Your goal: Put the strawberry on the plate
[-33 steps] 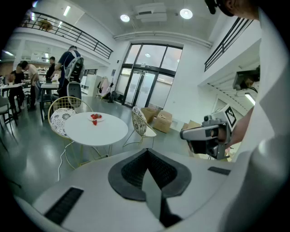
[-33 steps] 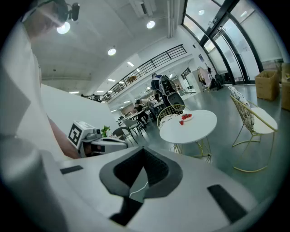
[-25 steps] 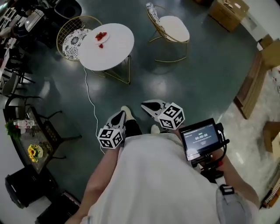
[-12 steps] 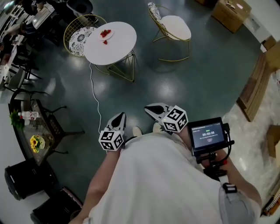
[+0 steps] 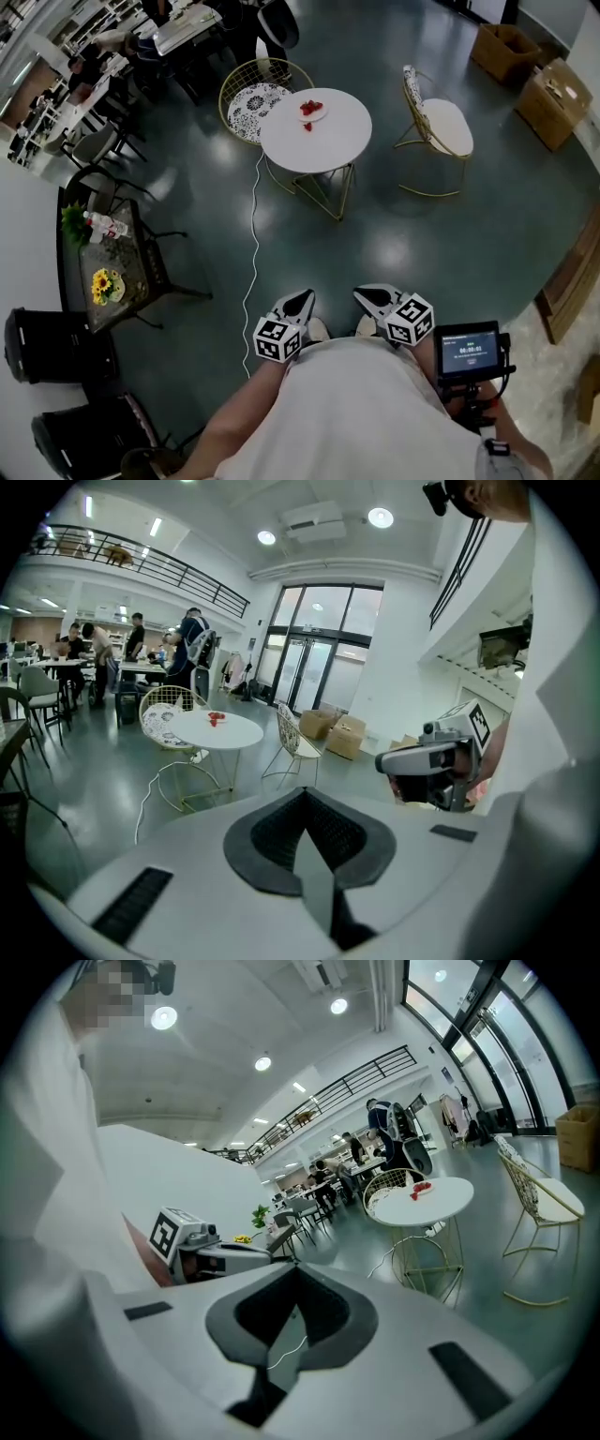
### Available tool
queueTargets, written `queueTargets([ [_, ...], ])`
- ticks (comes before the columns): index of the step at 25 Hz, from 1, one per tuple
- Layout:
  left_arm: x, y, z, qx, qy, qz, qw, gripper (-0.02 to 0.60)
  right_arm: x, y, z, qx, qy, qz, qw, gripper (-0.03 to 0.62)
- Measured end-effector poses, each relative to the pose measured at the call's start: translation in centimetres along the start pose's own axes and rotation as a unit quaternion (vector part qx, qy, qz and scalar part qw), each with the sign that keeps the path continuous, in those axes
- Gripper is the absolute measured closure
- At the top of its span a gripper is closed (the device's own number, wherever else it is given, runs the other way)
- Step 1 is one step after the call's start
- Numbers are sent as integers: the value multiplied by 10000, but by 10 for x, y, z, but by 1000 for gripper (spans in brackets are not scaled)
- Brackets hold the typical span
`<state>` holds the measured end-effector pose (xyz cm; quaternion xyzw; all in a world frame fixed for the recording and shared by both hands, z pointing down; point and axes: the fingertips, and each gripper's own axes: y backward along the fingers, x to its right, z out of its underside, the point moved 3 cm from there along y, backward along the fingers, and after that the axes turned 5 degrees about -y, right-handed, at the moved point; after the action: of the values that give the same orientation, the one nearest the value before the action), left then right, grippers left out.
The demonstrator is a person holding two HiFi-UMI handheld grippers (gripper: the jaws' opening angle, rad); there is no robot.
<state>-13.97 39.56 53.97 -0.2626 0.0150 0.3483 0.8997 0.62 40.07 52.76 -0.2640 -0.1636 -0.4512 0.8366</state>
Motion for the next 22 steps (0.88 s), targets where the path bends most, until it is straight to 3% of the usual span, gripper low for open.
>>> queueTargets([
  [22, -77, 54, 4, 165, -49, 146, 9997, 577, -40, -80, -16, 162, 0, 339, 9993, 589],
])
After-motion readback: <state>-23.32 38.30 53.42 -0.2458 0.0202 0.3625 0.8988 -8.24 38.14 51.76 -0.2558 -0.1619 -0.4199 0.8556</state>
